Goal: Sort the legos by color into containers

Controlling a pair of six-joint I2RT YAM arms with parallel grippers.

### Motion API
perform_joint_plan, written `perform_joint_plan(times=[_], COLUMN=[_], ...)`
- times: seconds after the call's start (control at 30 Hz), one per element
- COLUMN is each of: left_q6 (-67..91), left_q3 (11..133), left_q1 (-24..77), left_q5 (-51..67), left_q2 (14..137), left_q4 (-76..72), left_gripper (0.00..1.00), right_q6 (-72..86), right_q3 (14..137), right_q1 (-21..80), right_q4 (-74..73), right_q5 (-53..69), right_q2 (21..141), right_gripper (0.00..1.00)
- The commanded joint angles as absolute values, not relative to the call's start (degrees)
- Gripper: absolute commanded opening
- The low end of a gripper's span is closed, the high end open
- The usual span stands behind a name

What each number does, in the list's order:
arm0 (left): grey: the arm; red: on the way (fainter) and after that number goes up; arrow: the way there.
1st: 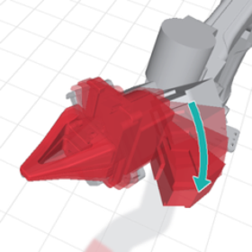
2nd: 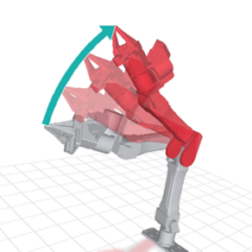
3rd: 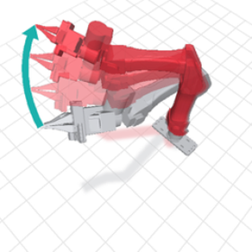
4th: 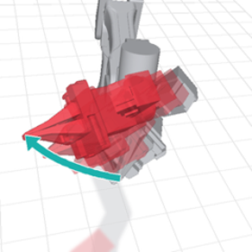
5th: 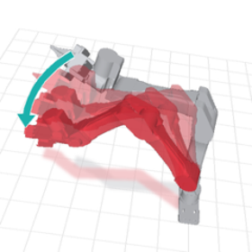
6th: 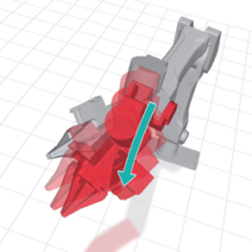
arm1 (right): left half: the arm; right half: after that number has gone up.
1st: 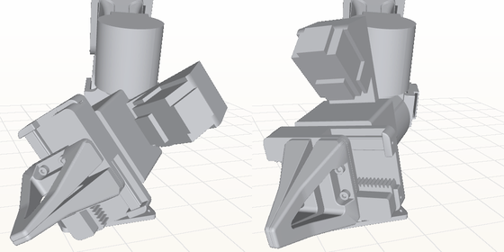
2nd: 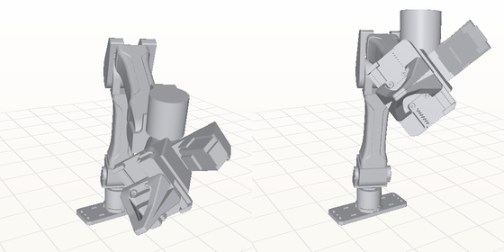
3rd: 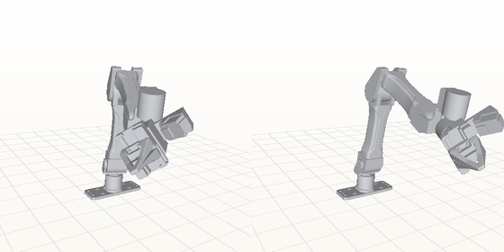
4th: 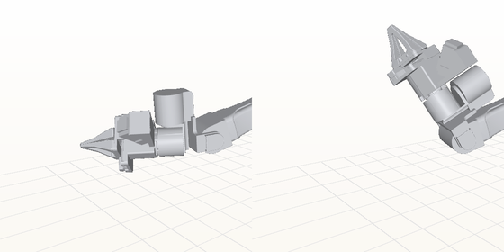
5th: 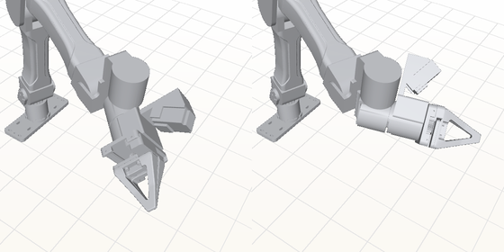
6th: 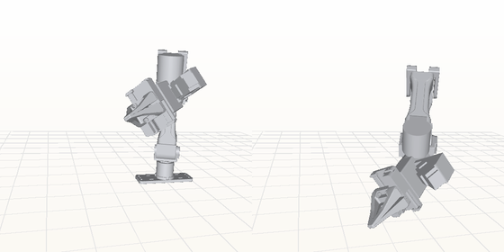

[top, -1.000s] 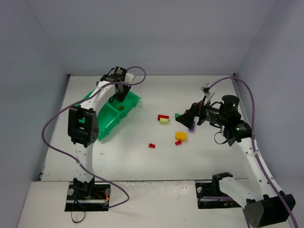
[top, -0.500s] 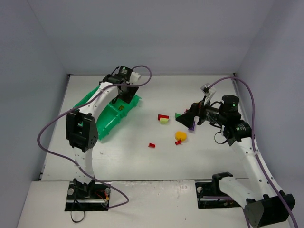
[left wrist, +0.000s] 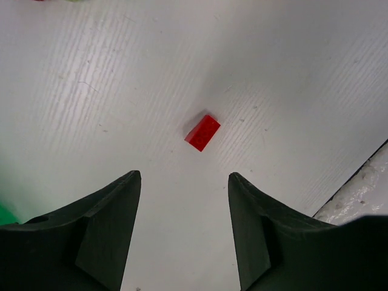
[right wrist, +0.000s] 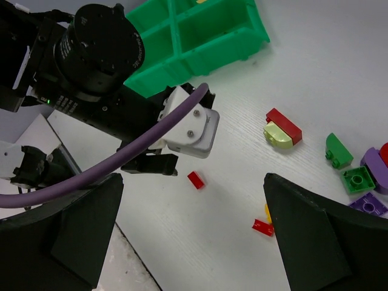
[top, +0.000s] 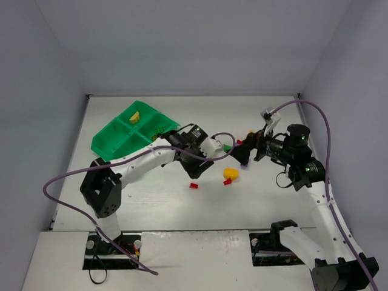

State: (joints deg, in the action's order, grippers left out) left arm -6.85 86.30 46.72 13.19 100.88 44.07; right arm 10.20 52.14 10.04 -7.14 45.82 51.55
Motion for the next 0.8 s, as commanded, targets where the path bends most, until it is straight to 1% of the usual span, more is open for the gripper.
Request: perform_joint_plan(times=[0.0,0.17,0.43,0.7,0.77], left_q6=[-7.9,-9.3,-9.8,-9.4,-9.1], left_q3=[85.8,84.4,85.6,83.4,83.0], left_q1=[47.5,50.1,51.9,51.9,51.9], left_q5=[15.5,15.7,15.7,9.7,8.6], left_q2=[100.5,103.4,109.4,112.0,112.2], left_q4=[43.9,43.1,42.4,41.2,40.4], left_gripper=[0.54,0.54,0.54,0.54,0.52], right_q6=[9.2,9.0,8.8,8.5,8.4], right_q3=[53.8,53.9,53.8,53.8,53.8], right_q1=[9.5,9.4,9.4,9.4,9.3], right_q4=[-5.3,-6.3,-7.8,-8.3,-8.3], right_q5=[44.7,43.9,43.1,42.5,42.6], right_q2=[50.6,49.9,48.8,48.4,48.6], right_gripper=[0.98,0.98,0.98,0.98,0.98])
